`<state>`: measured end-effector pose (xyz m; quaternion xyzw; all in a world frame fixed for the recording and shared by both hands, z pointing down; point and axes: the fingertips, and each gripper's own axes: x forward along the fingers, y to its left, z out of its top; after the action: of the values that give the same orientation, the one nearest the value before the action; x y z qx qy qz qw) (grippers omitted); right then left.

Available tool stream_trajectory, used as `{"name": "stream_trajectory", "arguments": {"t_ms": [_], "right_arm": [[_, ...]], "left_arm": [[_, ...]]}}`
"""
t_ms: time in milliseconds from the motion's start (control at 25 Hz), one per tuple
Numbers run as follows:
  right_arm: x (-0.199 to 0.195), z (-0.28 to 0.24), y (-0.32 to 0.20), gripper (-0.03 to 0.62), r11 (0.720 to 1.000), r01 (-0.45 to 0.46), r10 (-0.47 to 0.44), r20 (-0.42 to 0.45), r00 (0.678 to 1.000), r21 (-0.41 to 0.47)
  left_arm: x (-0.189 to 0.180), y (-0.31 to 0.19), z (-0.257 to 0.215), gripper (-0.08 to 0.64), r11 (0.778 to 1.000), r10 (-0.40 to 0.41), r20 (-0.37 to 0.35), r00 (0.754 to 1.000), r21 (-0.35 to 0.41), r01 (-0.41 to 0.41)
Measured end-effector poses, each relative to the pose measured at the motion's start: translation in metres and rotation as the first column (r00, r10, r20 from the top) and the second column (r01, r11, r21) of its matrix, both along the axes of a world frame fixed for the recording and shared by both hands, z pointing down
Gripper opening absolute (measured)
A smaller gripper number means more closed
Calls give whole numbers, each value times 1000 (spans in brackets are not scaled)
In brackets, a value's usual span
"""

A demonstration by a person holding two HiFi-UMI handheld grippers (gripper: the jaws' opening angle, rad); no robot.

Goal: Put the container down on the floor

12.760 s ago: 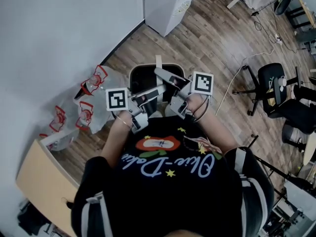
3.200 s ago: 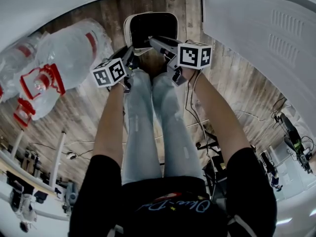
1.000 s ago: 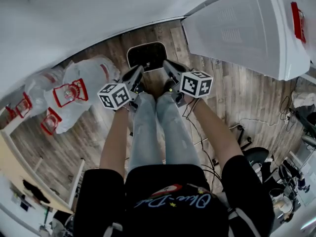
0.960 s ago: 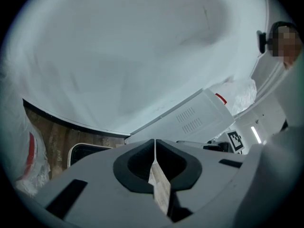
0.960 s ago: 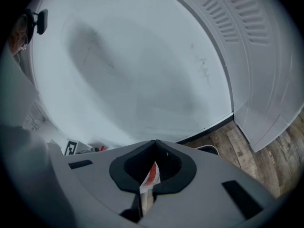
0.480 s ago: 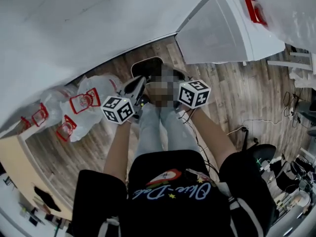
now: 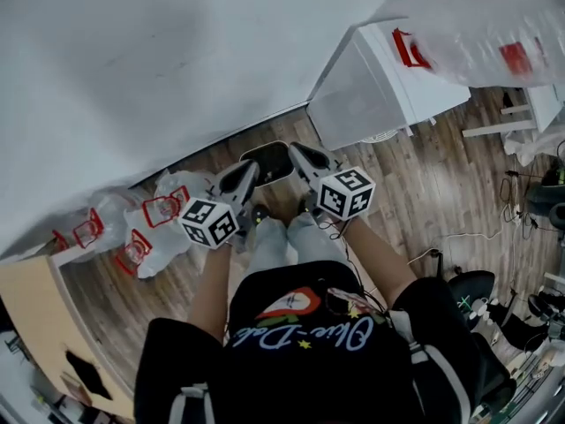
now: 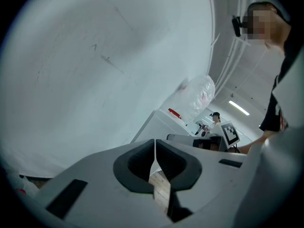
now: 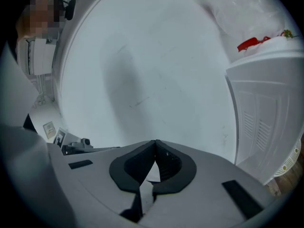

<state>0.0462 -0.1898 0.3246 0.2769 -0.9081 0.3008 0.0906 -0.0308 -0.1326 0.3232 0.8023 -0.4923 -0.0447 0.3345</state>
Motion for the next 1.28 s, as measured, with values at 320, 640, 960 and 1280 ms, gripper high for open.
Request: {"name": "stream_trajectory", "arguments": {"t_ms": [320,640,960,1280], "right_arm": [[-11,-68,11,0,995,-10,6,35,999,100],[-24,-113,31,-1,977,18,-24,25,999,212],[-30,-147,46,0,951,38,-48,25,999,307],[-33,-151,50,0,950,41,-52,28,998,309]], "left_arm": [[0,5,-69,11,994,24,37,999,106,-27],[-4,21,-110,11,982,23,54,998,188,-32],[-8,39,-143,11,963,8,157,988,265,-50],[-21,41,-154,11,957,-19,191,981,286,-37]]}}
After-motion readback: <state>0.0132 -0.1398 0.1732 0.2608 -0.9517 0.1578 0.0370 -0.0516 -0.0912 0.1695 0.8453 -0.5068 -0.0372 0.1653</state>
